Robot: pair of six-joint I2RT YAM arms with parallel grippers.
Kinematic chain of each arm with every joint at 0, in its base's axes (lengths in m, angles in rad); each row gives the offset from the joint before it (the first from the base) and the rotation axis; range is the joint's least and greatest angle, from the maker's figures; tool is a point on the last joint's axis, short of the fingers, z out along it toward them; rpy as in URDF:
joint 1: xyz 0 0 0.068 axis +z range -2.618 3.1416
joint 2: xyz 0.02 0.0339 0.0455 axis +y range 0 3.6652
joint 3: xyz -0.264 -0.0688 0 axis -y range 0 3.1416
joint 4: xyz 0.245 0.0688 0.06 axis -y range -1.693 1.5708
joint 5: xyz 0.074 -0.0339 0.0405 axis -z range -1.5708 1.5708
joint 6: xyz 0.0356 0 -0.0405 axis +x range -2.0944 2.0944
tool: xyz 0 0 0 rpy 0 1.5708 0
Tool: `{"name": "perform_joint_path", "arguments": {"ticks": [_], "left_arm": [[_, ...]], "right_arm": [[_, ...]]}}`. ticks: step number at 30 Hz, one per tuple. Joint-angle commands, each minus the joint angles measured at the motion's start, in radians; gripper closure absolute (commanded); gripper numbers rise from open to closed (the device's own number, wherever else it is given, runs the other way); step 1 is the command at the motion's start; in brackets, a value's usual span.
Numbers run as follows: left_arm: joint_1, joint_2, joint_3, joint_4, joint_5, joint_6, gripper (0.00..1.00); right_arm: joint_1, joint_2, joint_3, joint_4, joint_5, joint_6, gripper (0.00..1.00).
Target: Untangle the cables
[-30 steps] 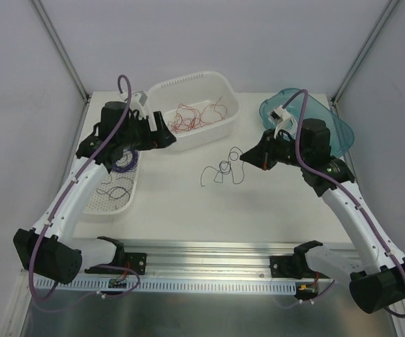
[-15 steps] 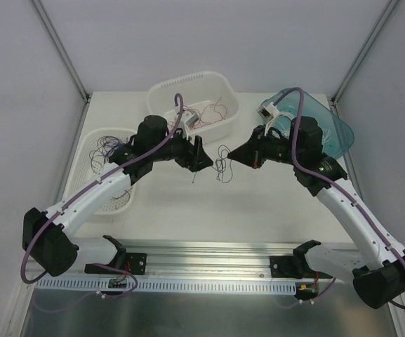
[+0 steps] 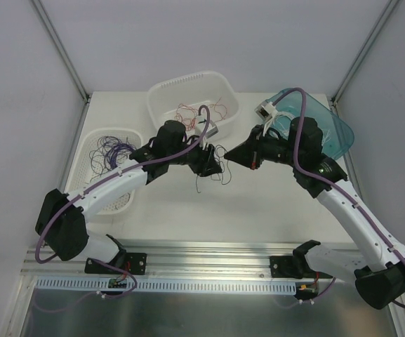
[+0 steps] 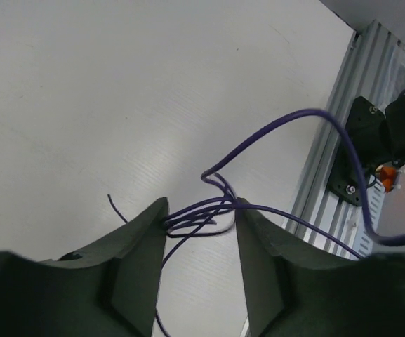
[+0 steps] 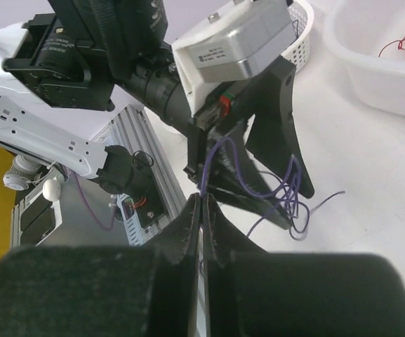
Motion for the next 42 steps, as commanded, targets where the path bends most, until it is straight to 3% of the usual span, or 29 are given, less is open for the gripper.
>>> {"name": "perform_joint_path", "arguments": {"ticks": [1,2,6,10,19,23,29,34,42], "left_arm": [[-0.013,0.014,0.004,0.107,0.032,0.001,0.63],[-0.016,0.021,0.002,0.109,0.031,-0.010,0.77],[-0.015,0.005,-0.020,0.111,-0.024,-0.039,0.99],[-0.013,-0.034,-0.070,0.110,-0.121,-0.077,1.00],[0.034,-0.180,-0.235,0.110,-0.237,-0.161,1.00],[0.097,-0.275,-0.303,0.077,-0.305,-0.206,1.00],[0.212,-0.409,-0.353,0.051,-0.304,-0.264,1.00],[0.219,-0.459,-0.278,0.034,-0.280,-0.250,1.00],[0.234,-0.487,-0.136,-0.124,-0.429,-0.212,1.00]], "right_arm": [[0.007,-0.037,0.044,0.057,-0.025,0.011,0.99],[0.008,-0.040,0.046,0.049,-0.011,0.004,0.99],[0.005,-0.068,0.061,-0.088,0.112,-0.071,0.99],[-0.033,-0.077,0.115,-0.265,0.374,-0.124,0.99],[-0.281,-0.143,0.104,-0.416,0.606,0.004,0.99],[-0.387,-0.171,0.084,-0.423,0.580,0.041,0.99],[-0.397,-0.137,0.080,-0.446,0.496,0.042,0.99],[-0.391,-0.092,0.043,-0.431,0.324,0.054,0.99],[-0.375,-0.077,0.021,-0.426,0.262,0.030,0.99]]}}
